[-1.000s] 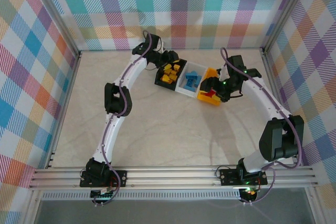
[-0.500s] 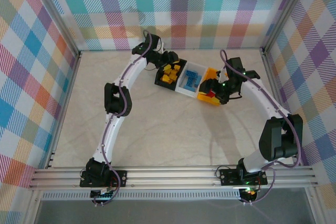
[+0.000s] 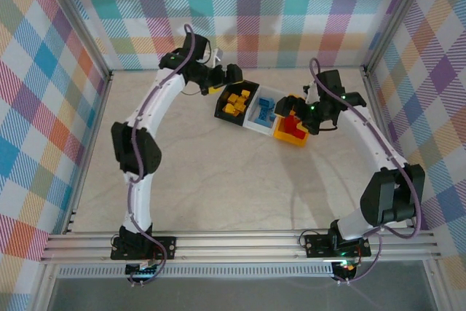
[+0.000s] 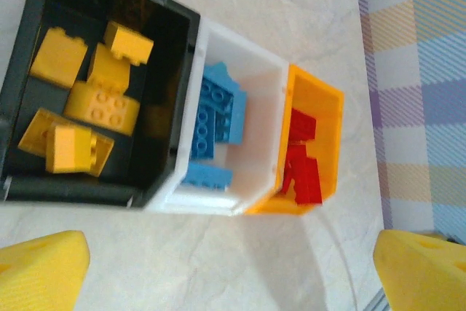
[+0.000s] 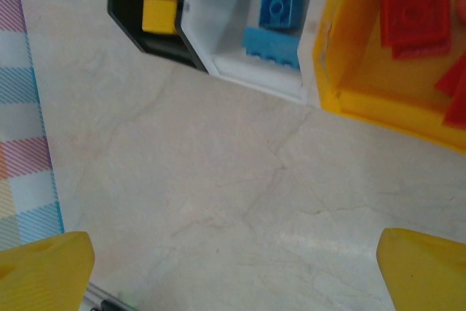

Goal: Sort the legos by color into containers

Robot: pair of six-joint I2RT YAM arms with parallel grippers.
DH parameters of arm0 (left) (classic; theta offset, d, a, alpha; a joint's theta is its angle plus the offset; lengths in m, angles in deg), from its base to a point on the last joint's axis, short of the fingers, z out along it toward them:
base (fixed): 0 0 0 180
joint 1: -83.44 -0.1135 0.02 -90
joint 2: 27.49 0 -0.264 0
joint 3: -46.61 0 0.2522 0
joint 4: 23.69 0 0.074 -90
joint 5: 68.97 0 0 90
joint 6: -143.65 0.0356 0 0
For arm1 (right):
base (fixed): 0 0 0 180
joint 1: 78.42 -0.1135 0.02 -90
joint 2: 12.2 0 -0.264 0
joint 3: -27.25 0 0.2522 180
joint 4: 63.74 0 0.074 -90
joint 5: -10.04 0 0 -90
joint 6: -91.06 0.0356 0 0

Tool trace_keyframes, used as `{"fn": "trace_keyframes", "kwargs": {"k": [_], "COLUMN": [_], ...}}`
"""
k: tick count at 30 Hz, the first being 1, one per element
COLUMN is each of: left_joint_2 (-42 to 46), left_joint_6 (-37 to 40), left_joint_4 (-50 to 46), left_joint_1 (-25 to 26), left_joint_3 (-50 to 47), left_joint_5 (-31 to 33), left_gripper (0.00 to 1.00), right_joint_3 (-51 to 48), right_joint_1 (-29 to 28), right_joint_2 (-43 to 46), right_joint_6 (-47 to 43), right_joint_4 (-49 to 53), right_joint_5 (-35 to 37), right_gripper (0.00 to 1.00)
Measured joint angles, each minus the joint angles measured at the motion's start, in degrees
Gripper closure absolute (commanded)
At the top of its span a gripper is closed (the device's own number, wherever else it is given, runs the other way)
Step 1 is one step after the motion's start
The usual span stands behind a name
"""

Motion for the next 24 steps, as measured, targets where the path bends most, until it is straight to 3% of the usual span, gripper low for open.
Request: {"fn": "trace_keyframes", "kwargs": {"k": [8, 15, 24], "left_joint_2": [17.7, 40.9, 74.4], "left_joint_6": [3.7, 4.8, 8.4], "left_joint_4": [-1.6, 1.2, 24.3], "left_joint_1": [0.0, 0.0, 0.0], "left_joint_3": [-16.4, -33.4, -72.3], "left_joint_5": [7.0, 19.8, 33.8], "left_gripper": [0.0, 0.0, 0.0], "right_joint_3": [0.7, -13.6, -31.0], "right_joint_1": [0.0, 0.0, 0.0], "right_joint_2": [7.8, 22.2, 34.5], "right_joint_6": [-2.1, -6.8, -20.4], "right_joint_4": [-5.8, -24.2, -38.2], "right_joint_5": [9.7, 18.4, 25.9], "right_gripper": [0.0, 0.0, 0.0]}}
